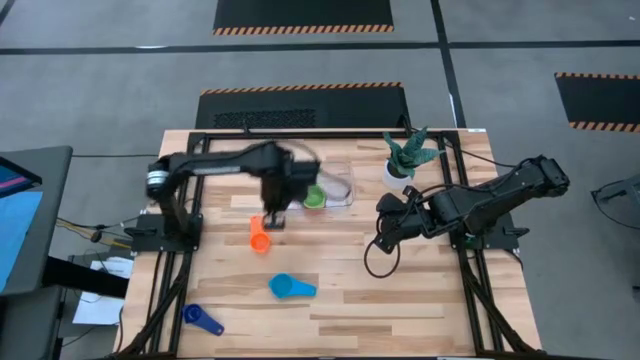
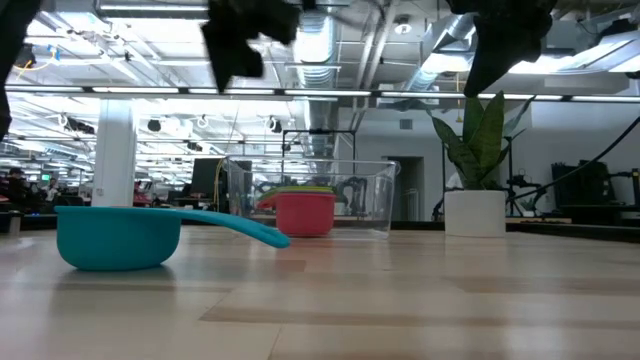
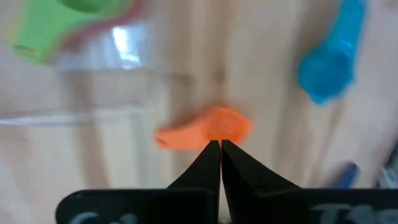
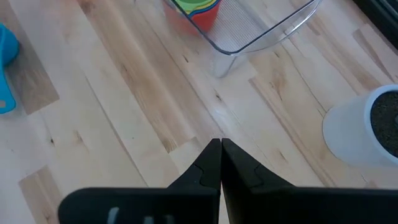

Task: Nest measuring cups in basket
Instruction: Stack the light blue measuring on top of the green measuring cup in the transparent bin

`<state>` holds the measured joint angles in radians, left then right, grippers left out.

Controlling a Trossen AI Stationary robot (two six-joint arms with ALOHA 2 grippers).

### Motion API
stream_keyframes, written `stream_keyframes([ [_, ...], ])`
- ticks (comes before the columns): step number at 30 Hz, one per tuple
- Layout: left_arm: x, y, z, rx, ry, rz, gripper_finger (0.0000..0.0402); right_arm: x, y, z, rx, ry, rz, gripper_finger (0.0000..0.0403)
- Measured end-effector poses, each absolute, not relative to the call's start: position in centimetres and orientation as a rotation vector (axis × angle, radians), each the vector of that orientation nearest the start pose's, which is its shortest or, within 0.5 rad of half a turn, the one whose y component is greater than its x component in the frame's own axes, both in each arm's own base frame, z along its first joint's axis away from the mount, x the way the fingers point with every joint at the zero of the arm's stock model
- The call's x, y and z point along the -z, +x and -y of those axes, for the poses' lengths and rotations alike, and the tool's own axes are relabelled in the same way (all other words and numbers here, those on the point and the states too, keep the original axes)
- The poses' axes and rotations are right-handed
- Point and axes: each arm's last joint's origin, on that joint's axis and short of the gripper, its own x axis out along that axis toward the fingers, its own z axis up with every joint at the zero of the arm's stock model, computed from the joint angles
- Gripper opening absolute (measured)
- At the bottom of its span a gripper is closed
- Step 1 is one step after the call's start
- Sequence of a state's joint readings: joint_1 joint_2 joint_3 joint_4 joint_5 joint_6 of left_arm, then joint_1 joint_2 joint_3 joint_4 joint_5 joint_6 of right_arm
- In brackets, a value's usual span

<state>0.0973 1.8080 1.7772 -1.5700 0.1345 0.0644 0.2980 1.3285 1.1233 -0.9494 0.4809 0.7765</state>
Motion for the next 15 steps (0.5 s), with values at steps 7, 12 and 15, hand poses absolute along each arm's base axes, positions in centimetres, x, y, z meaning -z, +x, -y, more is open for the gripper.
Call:
stream_keyframes([
  [7,-31.7,25.7,4.3,0.043,-0.160,-1.480,0.0000,-28.3,24.0,-5.5,0.594,0.283,-0.909,0.0027],
  [12,-29.9,24.0,6.8,-0.108,-0.312,-1.175,0.0000,-28.4,24.1,-5.3,0.590,0.275,-0.906,0.0027],
  [15,-28.8,24.5,7.7,-0.141,-0.321,-1.069,0.0000,-28.4,24.2,-5.3,0.589,0.275,-0.904,0.0027],
])
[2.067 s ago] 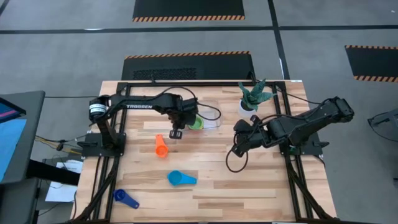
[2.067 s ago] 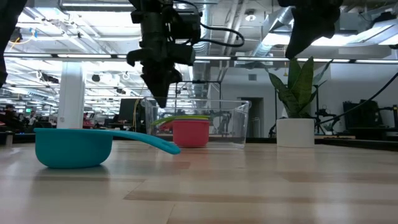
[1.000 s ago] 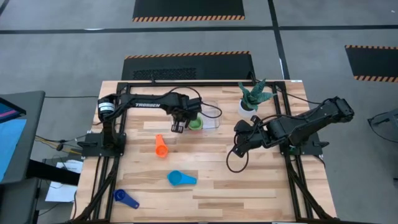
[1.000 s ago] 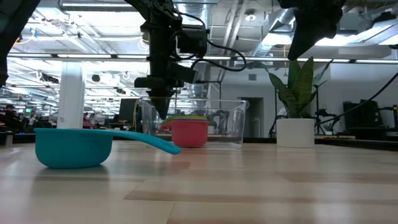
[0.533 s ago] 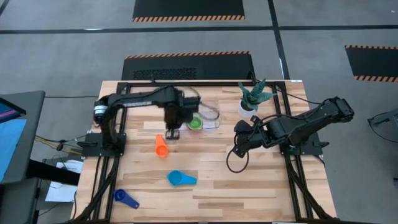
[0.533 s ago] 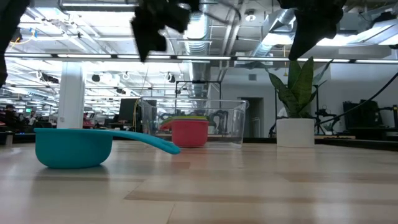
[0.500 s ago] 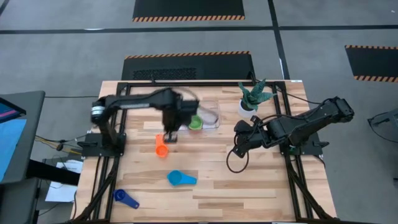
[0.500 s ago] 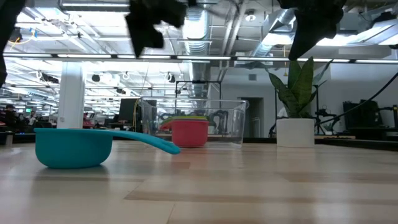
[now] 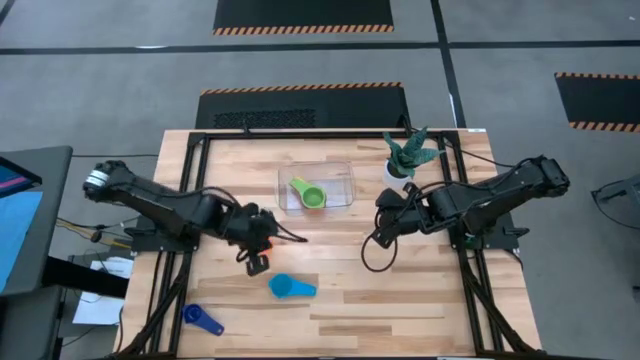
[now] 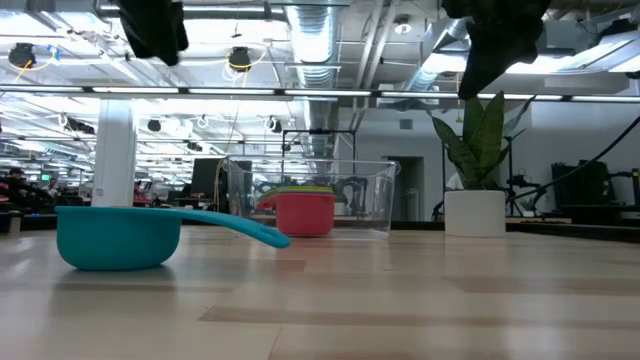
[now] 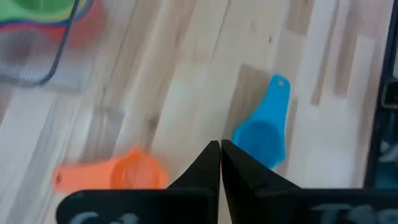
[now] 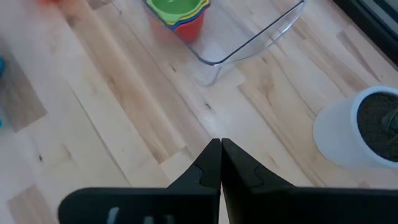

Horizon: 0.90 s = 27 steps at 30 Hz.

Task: Nest measuring cups in basket
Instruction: Stack the light blue measuring on top of the green measuring cup in the transparent bin

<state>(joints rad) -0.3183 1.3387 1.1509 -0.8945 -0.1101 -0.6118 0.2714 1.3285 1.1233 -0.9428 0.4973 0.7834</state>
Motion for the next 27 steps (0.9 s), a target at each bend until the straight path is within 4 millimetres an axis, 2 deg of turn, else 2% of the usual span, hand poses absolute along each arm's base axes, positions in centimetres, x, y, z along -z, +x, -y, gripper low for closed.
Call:
stream_keyframes([
  [2,-27.7,25.3,8.6,-0.121,-0.271,-1.070,0.0000,-28.4,24.2,-5.3,0.587,0.272,-0.905,0.0027],
  [7,-24.5,26.7,10.0,-0.080,-0.126,-1.200,0.0000,-28.4,24.2,-5.3,0.563,0.224,-0.919,0.0027],
  [13,-21.6,28.5,10.3,-0.026,-0.197,-1.320,0.0019,-28.3,24.1,-5.3,0.560,0.220,-0.925,0.0027],
  [17,-20.8,29.9,10.6,0.037,-0.204,-1.317,0.0048,-28.3,24.0,-5.3,0.563,0.213,-0.937,0.0027],
  [22,-20.1,31.2,11.1,0.024,-0.210,-1.328,0.0075,-28.1,23.6,-5.2,0.571,0.189,-0.974,0.0027],
  [24,-19.9,31.9,11.2,-0.020,-0.195,-1.295,0.0074,-28.1,23.5,-5.2,0.575,0.180,-0.988,0.0027],
  [27,-19.8,33.6,11.7,0.017,-0.177,-1.218,0.0051,-28.0,23.4,-5.2,0.562,0.143,-1.009,0.0027],
])
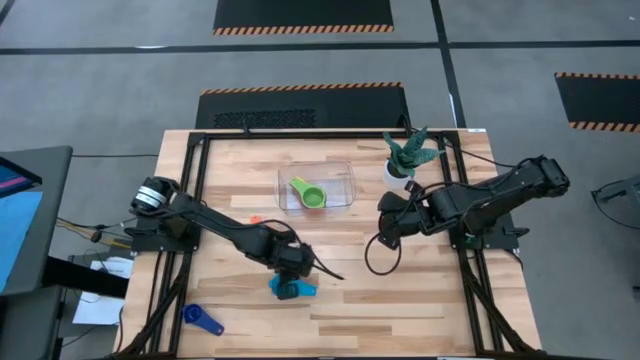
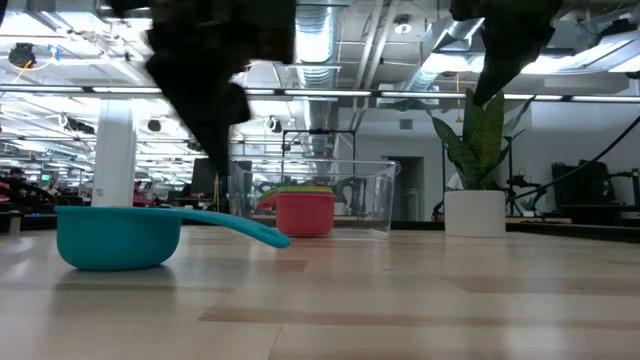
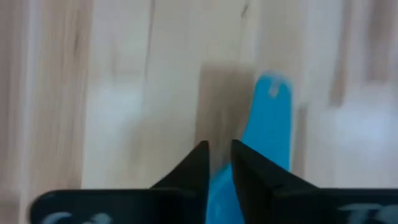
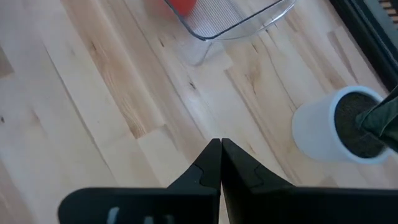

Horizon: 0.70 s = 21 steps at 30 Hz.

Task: Nest measuring cups in basket
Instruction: Stack the light blue measuring on top of the green measuring cup in the transparent bin

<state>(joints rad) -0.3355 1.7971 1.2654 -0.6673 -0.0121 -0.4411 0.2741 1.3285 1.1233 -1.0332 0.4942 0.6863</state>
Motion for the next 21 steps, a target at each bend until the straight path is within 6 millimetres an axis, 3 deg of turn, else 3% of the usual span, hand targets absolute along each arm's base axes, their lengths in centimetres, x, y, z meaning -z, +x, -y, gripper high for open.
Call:
stream_keyframes([
  [3,-20.1,35.0,12.7,0.127,-0.149,-1.194,0.0011,-28.0,23.3,-5.1,0.546,0.106,-1.028,0.0027],
  [9,-21.5,36.3,15.5,0.337,-0.174,-1.171,0.0001,-28.0,23.3,-5.1,0.542,0.099,-1.030,0.0027],
  [15,-18.2,36.6,16.8,0.380,-0.162,-1.273,0.0000,-28.0,23.3,-5.1,0.543,0.097,-1.034,0.0027],
  [21,-16.0,37.6,16.4,0.305,-0.120,-1.301,0.0000,-27.9,23.1,-5.1,0.549,0.088,-1.053,0.0027],
])
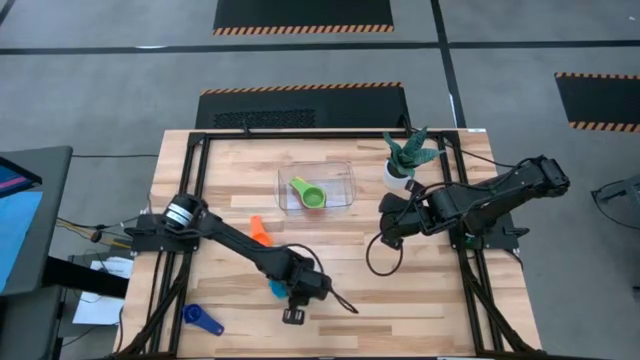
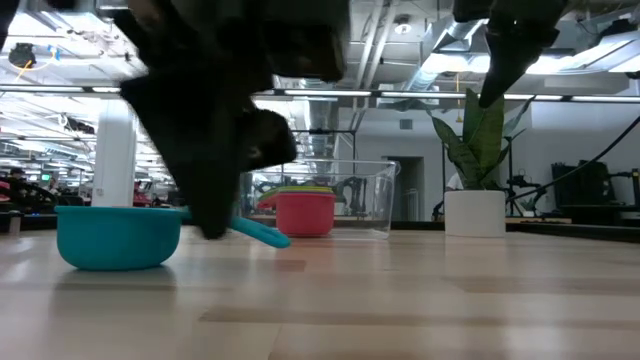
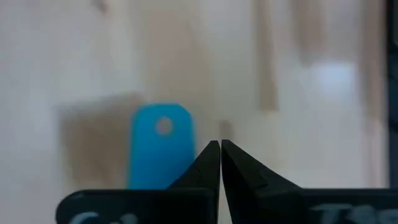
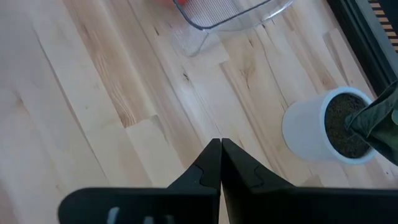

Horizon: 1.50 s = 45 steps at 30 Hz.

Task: Nest measuring cups in basket
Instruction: Stack the light blue measuring on top of the green measuring cup in the transparent bin

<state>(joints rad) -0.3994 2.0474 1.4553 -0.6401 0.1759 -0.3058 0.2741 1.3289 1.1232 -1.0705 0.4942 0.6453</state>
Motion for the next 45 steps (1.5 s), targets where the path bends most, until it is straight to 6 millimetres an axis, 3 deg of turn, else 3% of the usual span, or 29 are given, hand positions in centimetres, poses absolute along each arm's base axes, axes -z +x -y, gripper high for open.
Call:
stream_keyframes([
  [7,-16.0,38.3,14.2,0.112,-0.043,-1.268,0.0000,-27.9,23.1,-5.1,0.550,0.088,-1.053,0.0027],
  [15,-16.1,37.5,11.8,-0.041,0.017,-1.412,0.0000,-27.9,23.1,-5.1,0.550,0.088,-1.052,0.0027],
  [20,-17.8,38.2,11.6,-0.066,0.083,-1.386,0.0000,-27.9,23.1,-5.1,0.550,0.088,-1.052,0.0027],
  [24,-20.4,38.9,11.6,-0.071,0.086,-1.366,0.0000,-27.9,23.1,-5.1,0.550,0.088,-1.052,0.0027],
  [27,-21.5,39.0,12.1,-0.018,0.002,-1.385,0.0000,-27.9,23.1,-5.1,0.549,0.088,-1.052,0.0027],
  [31,-21.6,38.1,14.2,0.090,-0.149,-1.457,0.0000,-27.9,23.1,-5.1,0.551,0.087,-1.051,0.0027],
  [35,-21.6,36.5,15.6,0.010,-0.228,-1.570,0.0010,-27.9,23.1,-5.1,0.550,0.085,-1.051,0.0027],
  [41,-22.7,34.5,18.2,0.041,-0.157,-1.569,0.0034,-27.9,22.9,-5.0,0.556,0.073,-1.072,0.0027],
  [45,-22.7,32.5,19.3,0.047,-0.075,-1.696,0.0053,-27.7,22.1,-4.9,0.578,0.038,-1.149,0.0027],
])
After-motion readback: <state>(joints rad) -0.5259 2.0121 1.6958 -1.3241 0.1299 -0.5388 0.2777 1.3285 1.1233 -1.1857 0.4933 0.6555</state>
